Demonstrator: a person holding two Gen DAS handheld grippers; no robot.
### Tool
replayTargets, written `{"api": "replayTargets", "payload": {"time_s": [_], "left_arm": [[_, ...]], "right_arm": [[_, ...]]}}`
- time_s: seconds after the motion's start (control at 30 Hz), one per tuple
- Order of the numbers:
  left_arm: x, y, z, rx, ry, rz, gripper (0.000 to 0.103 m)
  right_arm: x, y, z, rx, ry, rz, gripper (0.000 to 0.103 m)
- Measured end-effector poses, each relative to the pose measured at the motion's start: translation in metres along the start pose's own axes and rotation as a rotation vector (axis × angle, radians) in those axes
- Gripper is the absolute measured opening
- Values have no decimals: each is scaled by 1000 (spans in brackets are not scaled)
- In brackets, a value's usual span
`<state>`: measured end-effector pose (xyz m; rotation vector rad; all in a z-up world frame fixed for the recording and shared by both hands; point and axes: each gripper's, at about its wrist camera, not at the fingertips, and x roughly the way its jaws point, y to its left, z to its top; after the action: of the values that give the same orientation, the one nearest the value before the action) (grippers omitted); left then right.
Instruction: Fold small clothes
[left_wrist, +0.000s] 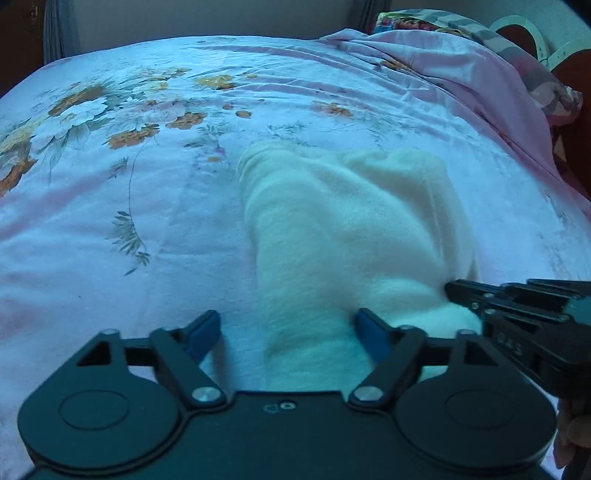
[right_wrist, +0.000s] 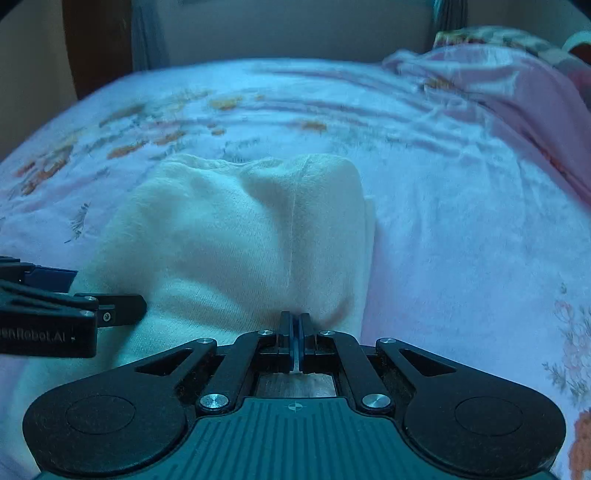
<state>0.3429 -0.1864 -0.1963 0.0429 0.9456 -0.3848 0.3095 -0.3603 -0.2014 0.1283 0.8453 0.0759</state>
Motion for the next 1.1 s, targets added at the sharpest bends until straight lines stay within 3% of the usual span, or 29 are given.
{"api": "replayTargets", "payload": {"time_s": [0.1, 0.2, 0.37, 0.47, 0.6, 0.67, 0.73, 0.77, 0.83, 1.1], "left_arm": [[-3, 0, 2, 1, -3, 7, 84], [-10, -4, 7, 22, -12, 24, 77], [-32, -16, 20, 57, -116, 63, 63], [-35, -21, 33, 74, -143, 34, 63], [-5, -27, 43, 104, -84, 38, 56], [15, -22, 43, 86, -38, 48, 57], [30, -19, 40, 85, -14, 49, 68], [35, -18, 39, 85, -11, 52, 76], [40, -14, 40, 70, -3, 49, 82], [-8, -6, 21, 54, -48, 41, 75]], "right_arm": [[-1, -13, 3, 97, 14, 39, 1], [-3, -10, 3, 78, 10, 29, 1], [-10, -10, 2, 108, -8, 20, 2], [-38, -8, 3, 134, -94, 30, 2], [-64, 5, -9, 86, -153, 53, 2], [-62, 14, -22, 26, -128, 49, 2], [-45, 20, -41, -54, -44, 16, 2], [-39, 20, -51, -74, -46, 10, 1], [-38, 20, -55, -71, -60, 7, 1], [-45, 5, -51, 59, -50, 50, 2]]}}
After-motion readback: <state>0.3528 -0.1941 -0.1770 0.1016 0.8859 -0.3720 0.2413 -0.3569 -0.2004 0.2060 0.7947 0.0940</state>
